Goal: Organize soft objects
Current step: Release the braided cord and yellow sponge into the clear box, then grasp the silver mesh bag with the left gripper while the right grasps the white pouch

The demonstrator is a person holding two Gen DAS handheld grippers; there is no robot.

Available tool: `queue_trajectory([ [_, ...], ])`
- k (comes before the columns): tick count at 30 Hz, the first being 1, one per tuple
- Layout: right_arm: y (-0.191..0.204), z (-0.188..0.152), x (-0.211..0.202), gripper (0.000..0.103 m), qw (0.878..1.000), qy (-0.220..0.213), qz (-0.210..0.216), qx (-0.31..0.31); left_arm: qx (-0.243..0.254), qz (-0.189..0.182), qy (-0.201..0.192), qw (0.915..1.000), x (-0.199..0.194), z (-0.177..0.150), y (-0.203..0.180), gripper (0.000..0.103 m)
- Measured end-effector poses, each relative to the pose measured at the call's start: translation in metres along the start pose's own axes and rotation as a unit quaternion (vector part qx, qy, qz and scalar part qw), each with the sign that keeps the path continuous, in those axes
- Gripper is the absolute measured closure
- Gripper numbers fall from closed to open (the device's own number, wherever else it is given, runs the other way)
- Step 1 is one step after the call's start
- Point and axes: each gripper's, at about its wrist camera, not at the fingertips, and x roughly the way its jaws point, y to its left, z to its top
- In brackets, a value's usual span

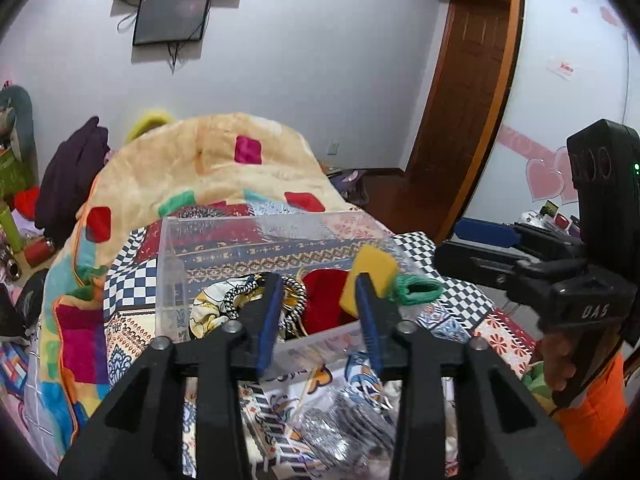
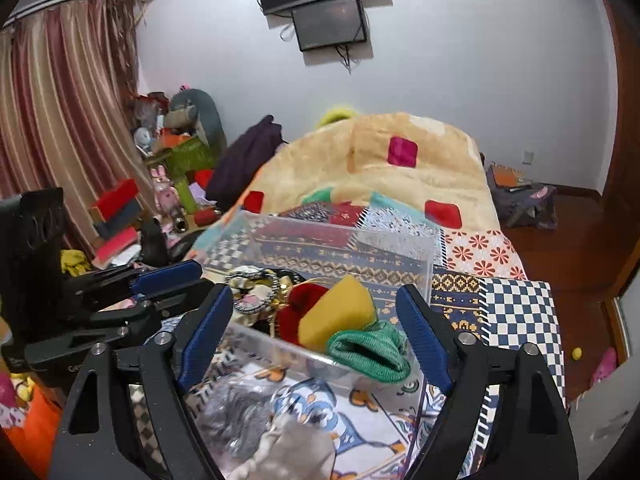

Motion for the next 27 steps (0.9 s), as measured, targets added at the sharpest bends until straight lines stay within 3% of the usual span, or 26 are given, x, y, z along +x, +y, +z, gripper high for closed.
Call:
queue_trajectory([
  [2,0.002,-0.004,-0.007,0.019,1.000,0.003,-0.002,-0.008,0.006,0.004,-0.006,1.0000,-0.010,-0.003,-0.005,0.050],
  [8,0.003,-0.036,-0.012,0.019,0.998,0.053,-0.002,-0.014,0.009,0.005,0.009,0.9999,-0.021,-0.023,-0.013,0.037],
  [15,0.000,-0.079,0.008,0.019,0.992,0.125,0.003,-0.004,-0.015,0.004,0.077,0.9969,-0.004,-0.069,-0.010,0.037],
  [20,-0.003,-0.098,0.020,0.019,0.989,0.150,0.009,0.017,-0.026,0.005,0.117,0.9928,0.012,-0.090,-0.007,0.037],
  [27,-0.005,-0.110,0.033,0.024,0.984,0.173,0.013,0.031,-0.028,0.003,0.142,0.9894,0.027,-0.102,-0.010,0.037],
])
